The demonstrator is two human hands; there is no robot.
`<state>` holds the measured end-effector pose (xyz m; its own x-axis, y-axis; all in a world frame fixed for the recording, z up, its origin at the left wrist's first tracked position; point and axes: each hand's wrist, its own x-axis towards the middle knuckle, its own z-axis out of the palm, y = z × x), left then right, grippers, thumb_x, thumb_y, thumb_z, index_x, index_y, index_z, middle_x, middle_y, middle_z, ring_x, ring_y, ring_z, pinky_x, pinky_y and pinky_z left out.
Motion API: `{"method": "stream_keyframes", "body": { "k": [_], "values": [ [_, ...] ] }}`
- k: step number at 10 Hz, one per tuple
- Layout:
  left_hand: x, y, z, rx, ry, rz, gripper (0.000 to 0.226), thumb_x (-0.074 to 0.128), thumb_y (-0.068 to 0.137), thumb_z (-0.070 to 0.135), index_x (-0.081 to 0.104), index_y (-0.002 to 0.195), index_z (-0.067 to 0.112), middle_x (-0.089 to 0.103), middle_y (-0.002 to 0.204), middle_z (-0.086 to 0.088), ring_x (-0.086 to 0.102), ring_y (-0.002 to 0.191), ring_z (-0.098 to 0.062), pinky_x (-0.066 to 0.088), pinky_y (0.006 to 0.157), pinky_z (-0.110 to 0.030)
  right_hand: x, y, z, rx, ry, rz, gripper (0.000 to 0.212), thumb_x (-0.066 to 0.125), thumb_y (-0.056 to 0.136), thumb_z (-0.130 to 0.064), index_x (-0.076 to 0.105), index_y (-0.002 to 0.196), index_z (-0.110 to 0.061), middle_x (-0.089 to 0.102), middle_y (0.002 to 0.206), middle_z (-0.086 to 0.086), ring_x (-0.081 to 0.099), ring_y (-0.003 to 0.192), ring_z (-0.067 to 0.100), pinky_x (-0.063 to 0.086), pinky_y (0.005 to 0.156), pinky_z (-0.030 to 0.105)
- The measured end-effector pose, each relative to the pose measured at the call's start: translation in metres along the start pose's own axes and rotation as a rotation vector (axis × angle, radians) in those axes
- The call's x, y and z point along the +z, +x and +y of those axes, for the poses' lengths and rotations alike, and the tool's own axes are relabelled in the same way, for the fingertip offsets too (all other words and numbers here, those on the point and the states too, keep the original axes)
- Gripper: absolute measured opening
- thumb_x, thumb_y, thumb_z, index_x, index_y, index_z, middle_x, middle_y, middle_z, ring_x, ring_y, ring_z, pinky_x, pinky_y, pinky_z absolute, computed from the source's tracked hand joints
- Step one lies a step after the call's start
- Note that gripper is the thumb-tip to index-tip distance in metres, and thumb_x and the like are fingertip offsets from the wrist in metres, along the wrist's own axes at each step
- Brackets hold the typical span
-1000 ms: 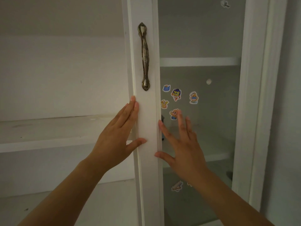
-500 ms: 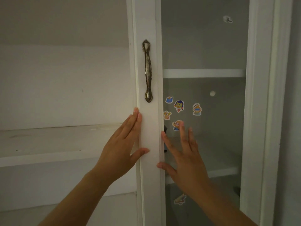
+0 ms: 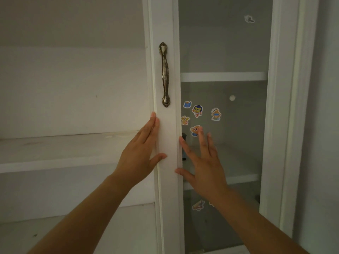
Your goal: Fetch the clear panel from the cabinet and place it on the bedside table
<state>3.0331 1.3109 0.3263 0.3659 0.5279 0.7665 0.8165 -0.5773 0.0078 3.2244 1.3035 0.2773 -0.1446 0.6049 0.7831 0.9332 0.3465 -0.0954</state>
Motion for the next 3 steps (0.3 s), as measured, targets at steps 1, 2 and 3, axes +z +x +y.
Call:
{"method": "stream_keyframes", "body": {
  "k": [1, 2, 3],
  "values": [
    [-0.006, -0.005, 0.010, -0.050, 0.076, 0.016, 0.100, 0.065, 0.076, 0.045, -0.003, 0.145, 0.019, -0.009, 0.152, 0.009, 0.027, 0.138, -0.022, 0.029, 0.105, -0.033, -0.019, -0.002, -0.004, 0.029, 0.086, -0.050, 0.077, 0.052, 0.081, -0.057, 0.008, 0.143, -0.042, -0.017, 0.155, -0.003, -0.010, 0.142, 0.026, 0.032, 0.107, 0.049],
    [-0.014, -0.012, 0.023, -0.114, 0.098, 0.056, 0.094, 0.058, 0.075, 0.054, 0.006, 0.146, 0.019, 0.010, 0.156, -0.001, 0.026, 0.139, -0.025, 0.028, 0.107, -0.041, -0.049, -0.004, -0.003, 0.057, 0.171, -0.068, 0.071, 0.052, 0.085, -0.053, 0.015, 0.144, -0.037, 0.001, 0.157, -0.005, 0.012, 0.142, 0.018, 0.039, 0.100, 0.039],
    [-0.025, -0.020, 0.042, -0.162, 0.119, 0.053, 0.083, 0.036, 0.080, 0.065, 0.007, 0.146, 0.022, 0.016, 0.155, -0.002, 0.023, 0.140, -0.024, 0.026, 0.108, -0.044, -0.078, -0.010, 0.001, 0.052, 0.212, -0.085, 0.067, 0.050, 0.086, -0.052, 0.017, 0.143, -0.036, 0.018, 0.154, -0.001, 0.022, 0.138, 0.018, 0.035, 0.102, 0.037]
  ]
}}
